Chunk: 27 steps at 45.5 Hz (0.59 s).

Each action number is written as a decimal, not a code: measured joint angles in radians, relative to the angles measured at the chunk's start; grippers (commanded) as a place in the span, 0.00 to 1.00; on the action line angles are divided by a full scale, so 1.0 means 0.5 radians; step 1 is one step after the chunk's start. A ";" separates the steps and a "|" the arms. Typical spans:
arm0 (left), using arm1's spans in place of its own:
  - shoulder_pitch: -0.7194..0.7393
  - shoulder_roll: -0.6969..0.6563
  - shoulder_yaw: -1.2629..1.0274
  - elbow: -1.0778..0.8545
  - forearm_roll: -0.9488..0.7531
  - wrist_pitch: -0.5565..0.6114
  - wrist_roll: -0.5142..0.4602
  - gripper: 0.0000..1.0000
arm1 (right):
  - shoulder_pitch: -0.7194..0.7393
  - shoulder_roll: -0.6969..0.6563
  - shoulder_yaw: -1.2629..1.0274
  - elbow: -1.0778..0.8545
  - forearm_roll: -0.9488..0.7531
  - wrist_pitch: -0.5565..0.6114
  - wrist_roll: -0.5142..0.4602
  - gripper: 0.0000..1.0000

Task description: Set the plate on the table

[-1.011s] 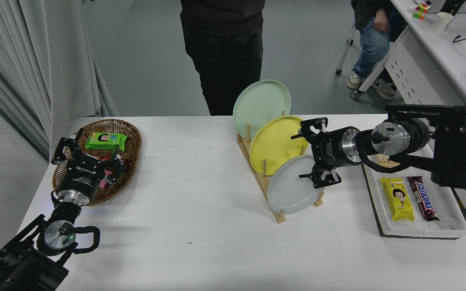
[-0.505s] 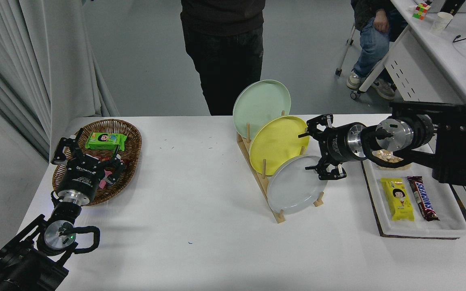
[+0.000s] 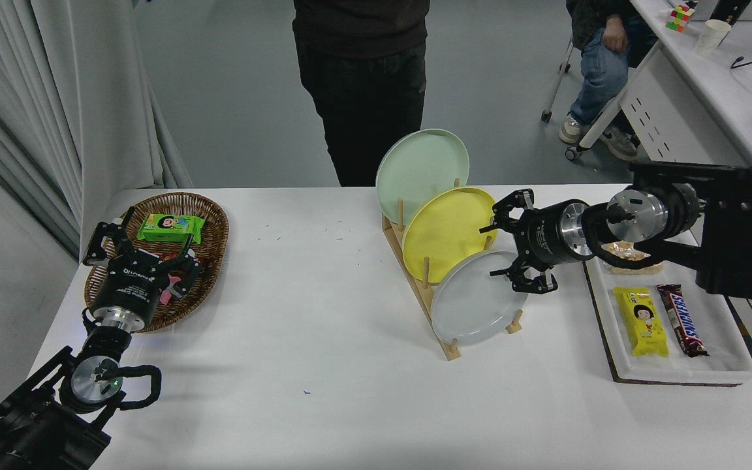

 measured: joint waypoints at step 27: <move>0.000 0.000 0.000 0.000 0.001 0.000 0.000 0.98 | -0.002 0.008 0.048 -0.008 0.005 0.021 -0.029 0.50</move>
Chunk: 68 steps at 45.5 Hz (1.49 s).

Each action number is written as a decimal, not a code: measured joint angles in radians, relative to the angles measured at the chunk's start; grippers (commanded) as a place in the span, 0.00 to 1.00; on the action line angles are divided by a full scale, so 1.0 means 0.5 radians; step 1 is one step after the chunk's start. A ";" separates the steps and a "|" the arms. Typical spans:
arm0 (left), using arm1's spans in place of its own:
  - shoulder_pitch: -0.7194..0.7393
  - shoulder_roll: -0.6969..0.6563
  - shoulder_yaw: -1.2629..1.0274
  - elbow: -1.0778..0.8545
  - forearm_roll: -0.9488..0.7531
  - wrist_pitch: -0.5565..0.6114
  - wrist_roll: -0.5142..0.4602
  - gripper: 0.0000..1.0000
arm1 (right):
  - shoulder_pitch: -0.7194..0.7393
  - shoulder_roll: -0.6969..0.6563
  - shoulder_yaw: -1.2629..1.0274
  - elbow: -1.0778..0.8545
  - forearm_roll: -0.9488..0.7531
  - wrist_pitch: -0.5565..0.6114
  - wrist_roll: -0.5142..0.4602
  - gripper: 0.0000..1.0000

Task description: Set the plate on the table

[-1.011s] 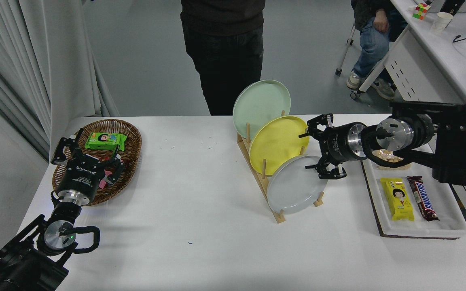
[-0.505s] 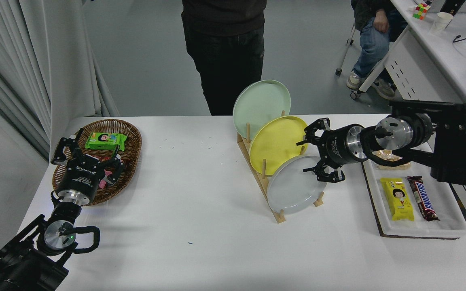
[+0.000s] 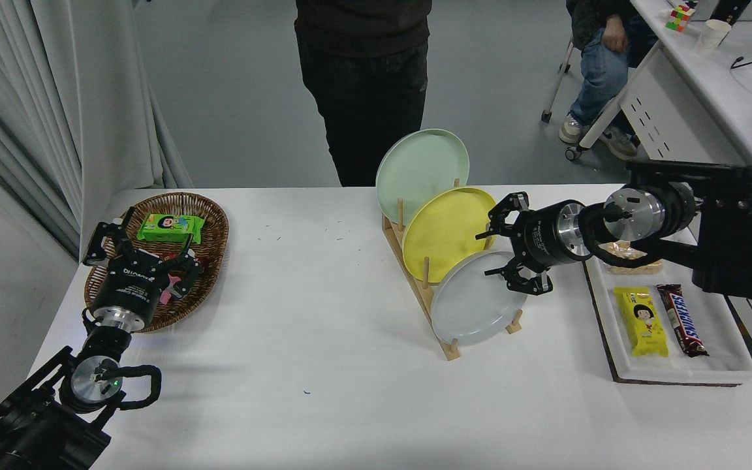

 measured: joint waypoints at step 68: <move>0.000 0.000 0.000 0.000 0.000 0.000 0.000 0.98 | -0.013 0.010 0.037 -0.061 0.002 0.030 -0.097 0.28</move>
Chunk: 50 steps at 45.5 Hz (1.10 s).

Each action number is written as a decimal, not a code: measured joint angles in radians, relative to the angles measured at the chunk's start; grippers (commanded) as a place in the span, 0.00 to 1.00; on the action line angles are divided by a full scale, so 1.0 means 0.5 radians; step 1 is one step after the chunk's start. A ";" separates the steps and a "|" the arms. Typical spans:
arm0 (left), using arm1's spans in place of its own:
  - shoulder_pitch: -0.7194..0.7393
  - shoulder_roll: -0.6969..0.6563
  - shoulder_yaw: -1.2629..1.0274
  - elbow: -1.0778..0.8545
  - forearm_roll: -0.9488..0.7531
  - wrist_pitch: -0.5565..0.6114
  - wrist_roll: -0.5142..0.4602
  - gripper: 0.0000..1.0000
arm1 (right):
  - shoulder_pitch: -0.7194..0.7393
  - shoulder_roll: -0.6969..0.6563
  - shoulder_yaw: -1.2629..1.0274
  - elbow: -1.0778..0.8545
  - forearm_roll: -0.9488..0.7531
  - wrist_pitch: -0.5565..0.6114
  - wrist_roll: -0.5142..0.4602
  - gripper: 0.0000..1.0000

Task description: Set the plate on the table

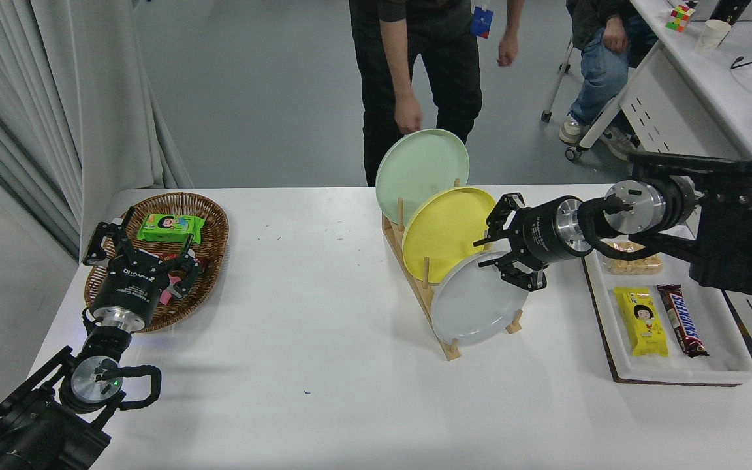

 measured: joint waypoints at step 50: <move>0.000 0.000 0.000 0.000 -0.001 0.000 0.000 0.98 | -0.011 0.019 0.001 -0.036 0.002 0.002 -0.001 0.22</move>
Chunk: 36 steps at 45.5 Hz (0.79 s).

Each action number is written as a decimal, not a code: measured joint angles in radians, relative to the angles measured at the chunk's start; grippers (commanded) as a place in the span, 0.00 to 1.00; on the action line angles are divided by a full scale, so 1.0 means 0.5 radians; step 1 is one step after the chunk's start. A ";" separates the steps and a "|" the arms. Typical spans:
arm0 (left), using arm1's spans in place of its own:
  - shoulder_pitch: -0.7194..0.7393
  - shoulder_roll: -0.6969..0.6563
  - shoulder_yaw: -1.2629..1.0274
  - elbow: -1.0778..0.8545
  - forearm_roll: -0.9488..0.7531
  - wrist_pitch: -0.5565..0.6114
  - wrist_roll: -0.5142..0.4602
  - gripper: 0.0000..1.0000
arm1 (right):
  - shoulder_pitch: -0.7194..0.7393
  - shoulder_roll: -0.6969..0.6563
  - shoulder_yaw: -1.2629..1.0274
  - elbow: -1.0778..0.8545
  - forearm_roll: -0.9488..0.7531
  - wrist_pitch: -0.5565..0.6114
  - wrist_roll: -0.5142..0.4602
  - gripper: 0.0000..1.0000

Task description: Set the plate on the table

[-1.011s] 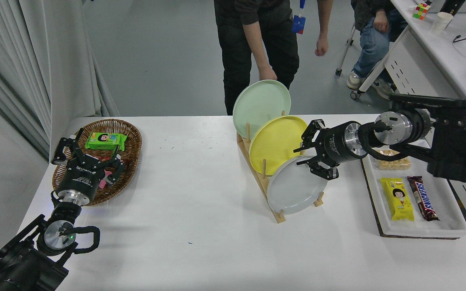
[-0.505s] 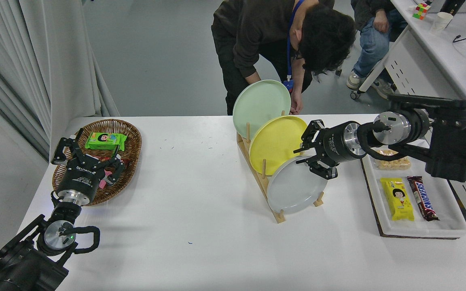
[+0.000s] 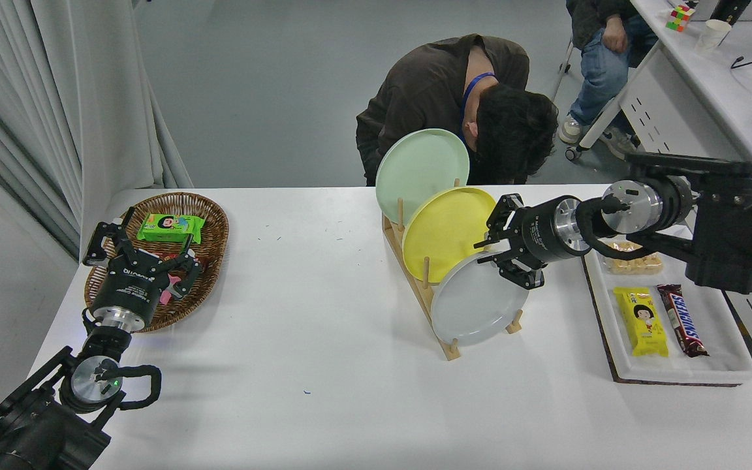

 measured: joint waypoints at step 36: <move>0.000 0.000 0.000 0.000 0.000 0.000 0.000 0.98 | 0.008 -0.004 0.001 0.020 -0.001 0.017 -0.009 0.16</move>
